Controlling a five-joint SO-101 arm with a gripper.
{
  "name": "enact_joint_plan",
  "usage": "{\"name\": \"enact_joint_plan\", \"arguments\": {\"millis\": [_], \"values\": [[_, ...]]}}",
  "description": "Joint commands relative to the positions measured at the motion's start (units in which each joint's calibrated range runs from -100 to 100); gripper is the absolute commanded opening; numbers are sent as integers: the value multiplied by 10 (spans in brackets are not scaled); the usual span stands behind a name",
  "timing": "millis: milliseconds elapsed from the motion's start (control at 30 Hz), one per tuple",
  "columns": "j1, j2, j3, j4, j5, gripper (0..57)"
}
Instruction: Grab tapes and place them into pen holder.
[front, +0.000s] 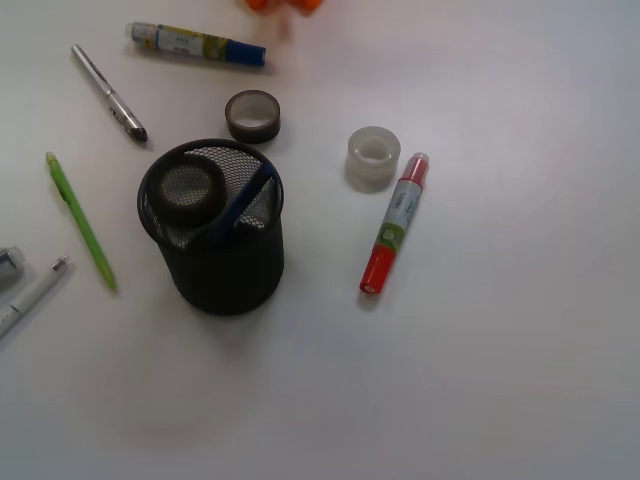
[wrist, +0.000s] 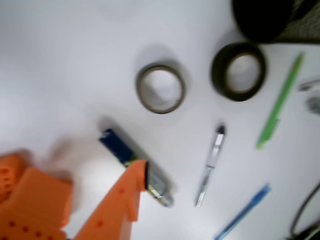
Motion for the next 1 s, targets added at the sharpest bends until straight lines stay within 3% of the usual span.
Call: {"name": "enact_joint_plan", "arguments": {"millis": [0, 133, 333, 500, 967], "values": [[-48, 52, -21, 23, -84, 450], [-85, 94, 8, -66, -110, 450], [-32, 144, 91, -182, -112, 445], [0, 173, 147, -230, -112, 387], [14, 292, 124, -309, -109, 380]]}}
